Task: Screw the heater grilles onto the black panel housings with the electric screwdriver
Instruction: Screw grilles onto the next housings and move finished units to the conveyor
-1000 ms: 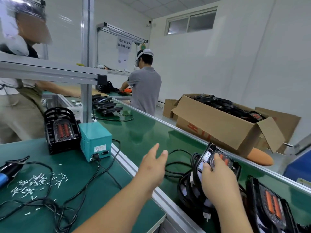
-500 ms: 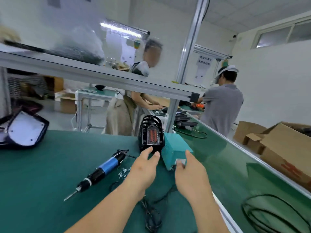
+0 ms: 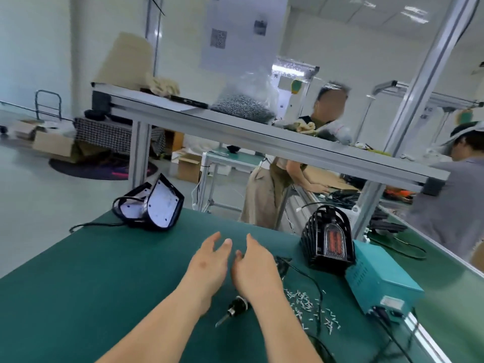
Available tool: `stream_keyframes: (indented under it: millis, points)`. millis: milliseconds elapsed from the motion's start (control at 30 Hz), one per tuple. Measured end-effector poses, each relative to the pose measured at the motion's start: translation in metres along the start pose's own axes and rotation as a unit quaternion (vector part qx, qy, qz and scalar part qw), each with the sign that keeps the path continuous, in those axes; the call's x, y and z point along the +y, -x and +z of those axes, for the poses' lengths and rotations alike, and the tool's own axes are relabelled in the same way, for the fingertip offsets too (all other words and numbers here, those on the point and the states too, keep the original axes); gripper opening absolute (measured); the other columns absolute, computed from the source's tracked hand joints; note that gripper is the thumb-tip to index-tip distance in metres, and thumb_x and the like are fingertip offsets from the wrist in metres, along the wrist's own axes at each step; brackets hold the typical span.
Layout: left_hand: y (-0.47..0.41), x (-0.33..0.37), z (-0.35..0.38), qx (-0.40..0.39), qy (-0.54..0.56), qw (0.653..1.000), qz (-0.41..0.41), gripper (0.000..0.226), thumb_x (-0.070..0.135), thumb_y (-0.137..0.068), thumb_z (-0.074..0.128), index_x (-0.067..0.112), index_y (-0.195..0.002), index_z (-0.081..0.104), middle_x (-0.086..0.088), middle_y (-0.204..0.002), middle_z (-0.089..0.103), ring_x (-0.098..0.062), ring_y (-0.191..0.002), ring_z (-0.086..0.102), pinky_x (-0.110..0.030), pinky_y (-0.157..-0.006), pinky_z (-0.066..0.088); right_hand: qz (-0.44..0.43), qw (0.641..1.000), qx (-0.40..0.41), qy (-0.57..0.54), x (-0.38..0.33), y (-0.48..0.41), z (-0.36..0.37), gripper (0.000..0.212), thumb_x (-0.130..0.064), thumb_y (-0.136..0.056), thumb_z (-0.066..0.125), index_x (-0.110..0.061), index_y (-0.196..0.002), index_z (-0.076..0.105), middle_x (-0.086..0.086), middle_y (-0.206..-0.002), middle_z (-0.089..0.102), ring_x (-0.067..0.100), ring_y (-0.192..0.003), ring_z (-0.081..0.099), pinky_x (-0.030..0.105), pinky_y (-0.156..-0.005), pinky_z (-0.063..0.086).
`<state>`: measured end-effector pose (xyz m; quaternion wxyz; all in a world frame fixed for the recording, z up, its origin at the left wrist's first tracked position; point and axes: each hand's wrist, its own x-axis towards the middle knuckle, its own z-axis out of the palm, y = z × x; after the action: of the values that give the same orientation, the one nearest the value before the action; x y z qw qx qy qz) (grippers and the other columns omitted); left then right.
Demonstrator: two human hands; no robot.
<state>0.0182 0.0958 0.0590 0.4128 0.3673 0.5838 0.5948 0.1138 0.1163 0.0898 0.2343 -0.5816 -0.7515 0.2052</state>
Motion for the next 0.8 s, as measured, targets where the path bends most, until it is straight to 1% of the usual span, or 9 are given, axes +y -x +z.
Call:
stream_keyframes:
  millis: [100,200,233,367,467,500,567,700,800]
  points:
    - [-0.017,-0.008,-0.028,0.040,0.000,0.999,0.000,0.051,0.037,-0.102,0.046,0.029,-0.151,0.034,-0.002,-0.156,0.036,-0.014,-0.117,0.044,-0.030,-0.097,0.030,-0.010,1.000,-0.019,0.004,-0.016,-0.003,0.027,0.057,-0.029,-0.103,0.039,-0.015,-0.156,0.022,0.010,-0.146,0.051,0.029,-0.132,0.048,0.036,-0.100,0.042]
    - [-0.035,-0.019,-0.053,0.095,0.007,0.995,-0.015,0.052,0.033,-0.102,0.048,0.028,-0.151,0.035,-0.002,-0.154,0.038,-0.021,-0.134,0.040,-0.036,-0.105,0.031,-0.020,0.999,-0.032,0.010,-0.028,-0.005,0.050,0.057,-0.028,-0.103,0.039,-0.018,-0.156,0.021,0.009,-0.142,0.053,0.029,-0.130,0.050,0.037,-0.097,0.043]
    - [-0.041,-0.022,-0.060,0.120,0.008,0.993,-0.021,0.052,0.033,-0.101,0.049,0.028,-0.151,0.035,-0.003,-0.154,0.038,-0.022,-0.133,0.041,-0.038,-0.103,0.033,-0.022,0.999,-0.036,0.013,-0.032,-0.006,0.057,0.057,-0.029,-0.103,0.038,-0.019,-0.156,0.020,0.008,-0.141,0.053,0.029,-0.129,0.051,0.038,-0.096,0.044]
    - [-0.067,-0.028,-0.082,0.208,-0.004,0.978,-0.028,0.053,0.032,-0.100,0.049,0.031,-0.151,0.033,-0.006,-0.152,0.035,-0.022,-0.108,0.045,-0.037,-0.087,0.039,-0.030,0.997,-0.062,0.027,-0.044,-0.014,0.075,0.059,-0.030,-0.103,0.036,-0.021,-0.158,0.015,0.006,-0.139,0.052,0.027,-0.126,0.052,0.036,-0.087,0.043]
    - [-0.087,-0.031,-0.090,0.227,-0.013,0.974,-0.022,0.053,0.031,-0.099,0.048,0.034,-0.150,0.034,-0.007,-0.147,0.037,-0.024,-0.083,0.055,-0.034,-0.068,0.046,-0.022,0.996,-0.078,0.030,-0.048,-0.021,0.083,0.059,-0.029,-0.104,0.036,-0.022,-0.158,0.013,0.004,-0.140,0.051,0.025,-0.126,0.051,0.035,-0.086,0.043]
    - [-0.093,-0.031,-0.091,0.227,-0.014,0.973,-0.020,0.052,0.030,-0.099,0.048,0.035,-0.149,0.034,-0.007,-0.146,0.037,-0.021,-0.074,0.054,-0.031,-0.061,0.044,-0.018,0.996,-0.082,0.028,-0.048,-0.023,0.086,0.060,-0.029,-0.103,0.036,-0.022,-0.158,0.013,0.003,-0.140,0.051,0.024,-0.125,0.051,0.035,-0.086,0.044]
    - [-0.105,-0.032,-0.092,0.228,-0.008,0.973,-0.020,0.052,0.028,-0.099,0.047,0.037,-0.149,0.036,-0.004,-0.146,0.034,-0.019,-0.067,0.052,-0.028,-0.056,0.040,-0.011,0.995,-0.094,0.025,-0.048,-0.027,0.090,0.060,-0.028,-0.103,0.037,-0.022,-0.158,0.013,0.002,-0.140,0.050,0.023,-0.124,0.052,0.035,-0.086,0.044]
    - [-0.125,-0.030,-0.093,0.222,0.000,0.975,-0.013,0.051,0.026,-0.099,0.050,0.037,-0.148,0.040,0.000,-0.144,0.027,-0.015,-0.071,0.052,-0.028,-0.063,0.040,0.005,0.991,-0.130,0.029,-0.044,-0.032,0.099,0.062,-0.021,-0.098,0.042,-0.020,-0.156,0.020,0.003,-0.136,0.054,0.024,-0.121,0.054,0.033,-0.087,0.047]
    - [-0.139,-0.027,-0.094,0.236,0.031,0.971,-0.032,0.049,0.022,-0.098,0.054,0.031,-0.146,0.046,0.003,-0.124,0.023,-0.019,-0.072,0.048,-0.031,-0.073,0.042,0.020,0.982,-0.177,0.054,-0.040,-0.032,0.107,0.066,-0.021,-0.098,0.042,-0.017,-0.157,0.015,0.004,-0.142,0.049,0.026,-0.128,0.050,0.033,-0.097,0.044]
